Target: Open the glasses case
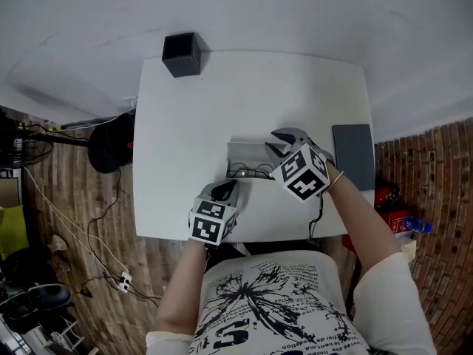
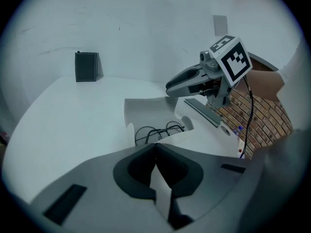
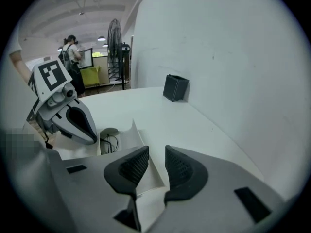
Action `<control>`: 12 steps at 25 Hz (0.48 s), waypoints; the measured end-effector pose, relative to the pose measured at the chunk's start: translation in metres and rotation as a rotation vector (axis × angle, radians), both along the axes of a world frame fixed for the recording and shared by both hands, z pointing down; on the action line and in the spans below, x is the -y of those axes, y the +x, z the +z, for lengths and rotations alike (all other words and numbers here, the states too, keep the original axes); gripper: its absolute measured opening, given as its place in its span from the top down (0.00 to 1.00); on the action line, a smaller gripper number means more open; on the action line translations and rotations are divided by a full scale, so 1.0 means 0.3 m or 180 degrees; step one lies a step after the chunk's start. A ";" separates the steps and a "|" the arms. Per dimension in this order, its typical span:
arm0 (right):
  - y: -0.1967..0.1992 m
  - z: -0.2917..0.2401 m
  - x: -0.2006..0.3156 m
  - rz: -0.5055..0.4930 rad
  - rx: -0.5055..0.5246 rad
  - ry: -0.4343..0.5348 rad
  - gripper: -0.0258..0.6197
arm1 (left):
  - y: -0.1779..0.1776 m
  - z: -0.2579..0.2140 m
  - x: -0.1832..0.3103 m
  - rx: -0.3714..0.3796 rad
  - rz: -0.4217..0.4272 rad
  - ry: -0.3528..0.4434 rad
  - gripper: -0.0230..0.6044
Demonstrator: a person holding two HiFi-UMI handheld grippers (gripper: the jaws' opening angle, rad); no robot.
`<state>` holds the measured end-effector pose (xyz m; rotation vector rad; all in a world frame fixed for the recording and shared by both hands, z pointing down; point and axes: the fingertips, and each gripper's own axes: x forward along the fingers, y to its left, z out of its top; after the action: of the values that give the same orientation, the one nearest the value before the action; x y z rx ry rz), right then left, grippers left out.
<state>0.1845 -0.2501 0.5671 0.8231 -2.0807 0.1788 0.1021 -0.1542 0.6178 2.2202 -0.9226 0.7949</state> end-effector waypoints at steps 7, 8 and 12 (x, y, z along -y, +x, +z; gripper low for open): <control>0.041 -0.212 -0.011 0.0737 0.0677 0.0365 0.93 | -0.003 -0.192 0.037 -0.0137 0.0084 0.0383 0.94; 0.054 -0.243 -0.014 0.0843 0.0777 0.0446 0.94 | -0.007 -0.229 0.044 -0.0196 0.0075 0.0442 0.94; 0.074 -0.348 -0.063 0.0957 0.0974 0.0721 0.94 | -0.036 -0.386 0.069 -0.0344 0.0029 0.0746 0.94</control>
<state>0.2067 -0.2312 0.4626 1.3168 -2.2786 0.2472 0.0914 -0.1749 0.5019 2.4436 -0.9965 0.5891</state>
